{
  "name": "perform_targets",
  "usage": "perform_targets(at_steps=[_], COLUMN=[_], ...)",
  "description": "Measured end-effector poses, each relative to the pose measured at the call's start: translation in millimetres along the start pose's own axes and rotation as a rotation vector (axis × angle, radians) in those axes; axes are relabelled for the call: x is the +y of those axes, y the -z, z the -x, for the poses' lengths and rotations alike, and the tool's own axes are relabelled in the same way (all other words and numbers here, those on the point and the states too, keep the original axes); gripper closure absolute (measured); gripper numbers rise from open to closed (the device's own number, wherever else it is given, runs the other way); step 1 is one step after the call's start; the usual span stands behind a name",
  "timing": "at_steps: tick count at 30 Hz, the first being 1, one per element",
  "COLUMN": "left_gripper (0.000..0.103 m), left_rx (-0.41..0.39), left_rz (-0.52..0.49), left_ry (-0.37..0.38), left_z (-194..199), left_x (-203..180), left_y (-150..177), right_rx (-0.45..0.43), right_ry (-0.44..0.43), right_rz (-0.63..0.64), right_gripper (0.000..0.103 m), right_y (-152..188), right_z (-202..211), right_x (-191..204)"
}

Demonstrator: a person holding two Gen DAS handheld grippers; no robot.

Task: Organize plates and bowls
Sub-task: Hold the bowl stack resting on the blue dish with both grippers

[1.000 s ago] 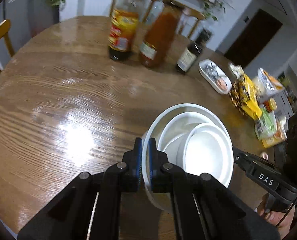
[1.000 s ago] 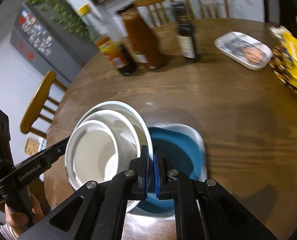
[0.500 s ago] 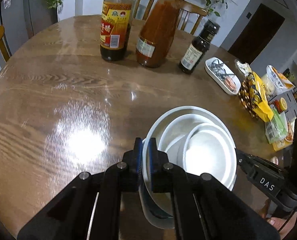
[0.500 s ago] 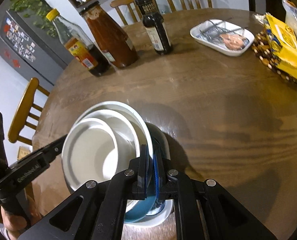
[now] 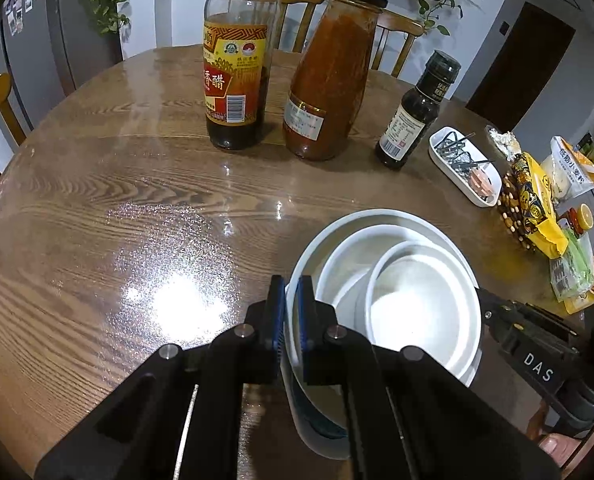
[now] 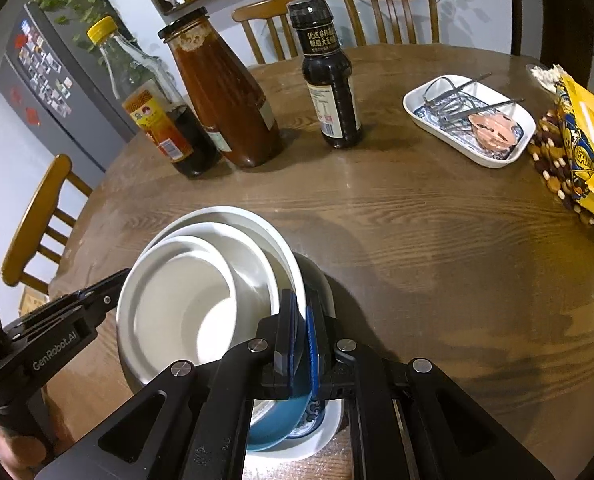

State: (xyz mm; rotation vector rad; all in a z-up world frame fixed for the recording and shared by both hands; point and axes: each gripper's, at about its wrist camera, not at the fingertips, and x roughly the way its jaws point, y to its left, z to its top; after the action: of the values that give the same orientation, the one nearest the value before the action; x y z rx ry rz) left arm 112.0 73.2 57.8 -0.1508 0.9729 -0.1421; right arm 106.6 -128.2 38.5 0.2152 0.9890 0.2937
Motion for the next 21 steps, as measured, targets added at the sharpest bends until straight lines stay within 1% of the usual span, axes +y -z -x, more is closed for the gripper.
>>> perform_targets(at_steps=[6,21], left_gripper=[0.1,0.1], left_rx=[0.0,0.011], left_rz=[-0.025,-0.046], left_ry=[-0.022,-0.051], left_z=[0.2,-1.2], left_x=[-3.5,-7.8], left_y=[0.5,-1.0], right_rx=[0.002,0.016], right_ry=[0.008,0.016], right_rz=[0.009,0.026], right_gripper=[0.093,0.093], right_y=[-0.4,-4.7], right_z=[-0.2,-1.6], right_x=[1.5,3.1])
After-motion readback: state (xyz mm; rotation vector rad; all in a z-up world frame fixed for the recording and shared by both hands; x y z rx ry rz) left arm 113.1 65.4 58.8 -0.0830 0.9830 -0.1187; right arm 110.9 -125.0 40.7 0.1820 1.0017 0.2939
